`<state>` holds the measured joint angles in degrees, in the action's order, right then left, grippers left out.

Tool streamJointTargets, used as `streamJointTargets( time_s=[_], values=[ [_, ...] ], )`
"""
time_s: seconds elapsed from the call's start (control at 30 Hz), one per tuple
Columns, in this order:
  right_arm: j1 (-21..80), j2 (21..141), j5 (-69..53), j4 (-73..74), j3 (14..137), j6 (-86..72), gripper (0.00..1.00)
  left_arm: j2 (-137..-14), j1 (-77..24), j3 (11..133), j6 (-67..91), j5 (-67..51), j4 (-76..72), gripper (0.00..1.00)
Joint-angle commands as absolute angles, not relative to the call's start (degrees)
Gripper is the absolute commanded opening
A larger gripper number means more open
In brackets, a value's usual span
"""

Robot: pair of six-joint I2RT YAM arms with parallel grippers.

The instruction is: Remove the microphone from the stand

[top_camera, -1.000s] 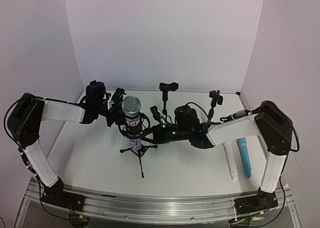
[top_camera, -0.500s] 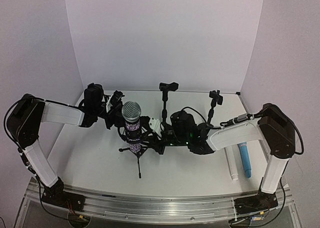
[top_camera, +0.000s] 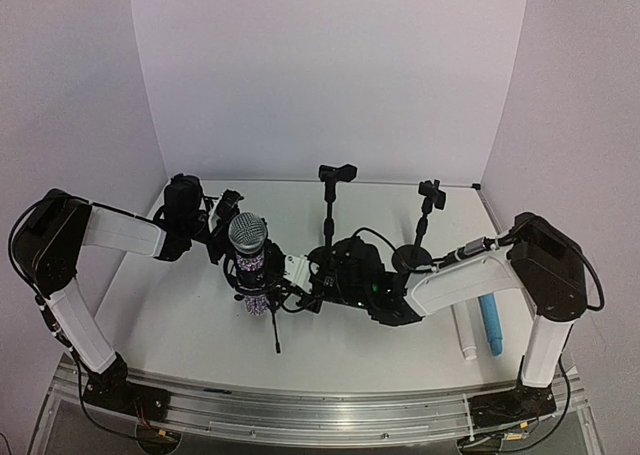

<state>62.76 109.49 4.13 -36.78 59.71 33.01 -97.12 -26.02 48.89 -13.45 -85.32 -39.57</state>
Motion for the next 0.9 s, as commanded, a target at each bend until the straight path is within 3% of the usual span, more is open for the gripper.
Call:
streamJointTargets(
  time_s=[0.0,0.1,0.47,0.87],
  values=[
    [63.86,112.41,9.82,-30.33,57.46,38.37,0.25,-97.82,-26.89,47.3,-12.86,-78.72,-37.79,0.0],
    [63.87,109.75,9.92,-30.57,54.83,30.82,0.87,-97.75,-26.91,46.88,-12.89,-78.0,-37.74,0.0],
    [63.61,99.13,10.69,-30.78,42.75,14.46,0.94,-98.26,-26.9,42.66,-12.66,-72.97,-38.54,0.0],
    [63.55,91.26,12.53,-29.15,39.97,9.33,0.96,-99.57,-26.89,37.06,-16.03,-68.9,-36.04,0.02]
  ],
)
